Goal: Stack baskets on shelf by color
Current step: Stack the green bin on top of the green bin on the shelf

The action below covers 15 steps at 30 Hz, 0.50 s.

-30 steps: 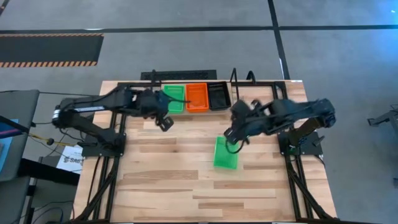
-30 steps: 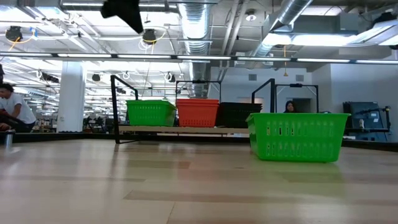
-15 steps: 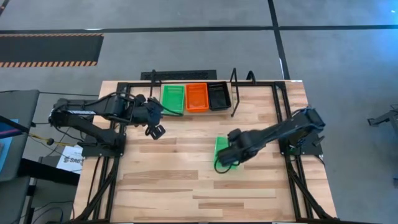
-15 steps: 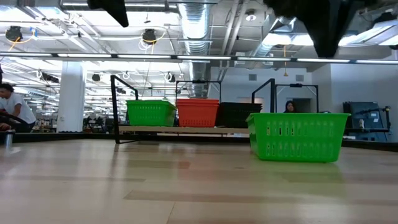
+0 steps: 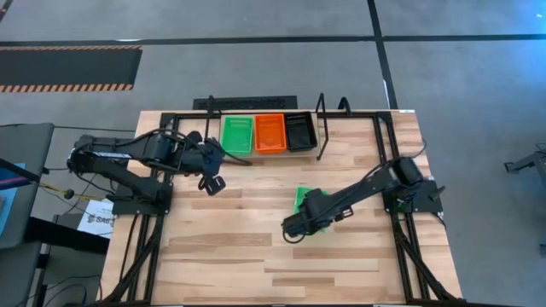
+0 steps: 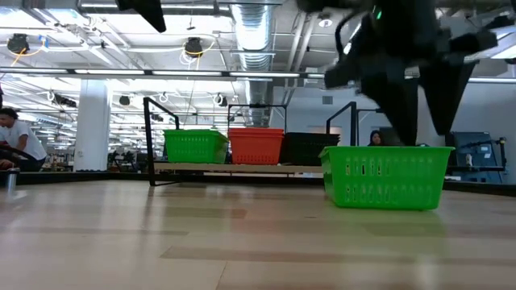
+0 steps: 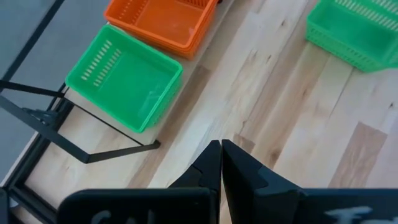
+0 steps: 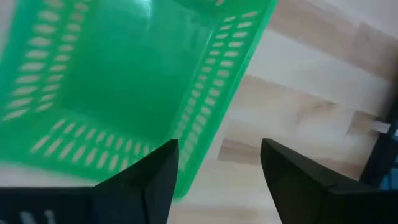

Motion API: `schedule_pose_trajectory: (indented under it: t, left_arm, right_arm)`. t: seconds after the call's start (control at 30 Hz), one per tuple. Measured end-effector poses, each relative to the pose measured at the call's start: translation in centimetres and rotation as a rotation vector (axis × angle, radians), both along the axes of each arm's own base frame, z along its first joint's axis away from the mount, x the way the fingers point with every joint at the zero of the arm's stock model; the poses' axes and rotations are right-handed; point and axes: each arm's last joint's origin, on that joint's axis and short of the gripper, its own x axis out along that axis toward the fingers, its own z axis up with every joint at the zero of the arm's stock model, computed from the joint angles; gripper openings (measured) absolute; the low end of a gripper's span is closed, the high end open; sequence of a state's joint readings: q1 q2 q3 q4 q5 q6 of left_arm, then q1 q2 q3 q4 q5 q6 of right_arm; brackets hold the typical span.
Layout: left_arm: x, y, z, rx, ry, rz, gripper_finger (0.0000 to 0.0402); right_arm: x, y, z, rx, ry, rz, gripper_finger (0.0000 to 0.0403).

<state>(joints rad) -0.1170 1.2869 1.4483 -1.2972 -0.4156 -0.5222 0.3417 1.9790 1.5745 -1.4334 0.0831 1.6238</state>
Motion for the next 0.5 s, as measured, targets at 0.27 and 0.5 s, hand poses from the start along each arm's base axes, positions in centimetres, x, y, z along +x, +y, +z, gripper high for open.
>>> schedule_pose_trajectory:
  t: [0.27, 0.5]
  left_arm:
    - [0.0, -0.2, 0.0, 0.007, 0.007, -0.027, 0.0000]
    - [0.0, -0.2, 0.0, 0.000, 0.010, -0.034, 0.0000]
  right_arm:
    - [2.0, -0.8, -3.9, -0.001, 0.039, 0.006, 0.0243]
    - [4.3, -1.9, -6.0, 0.071, -0.057, 0.083, 0.0217]
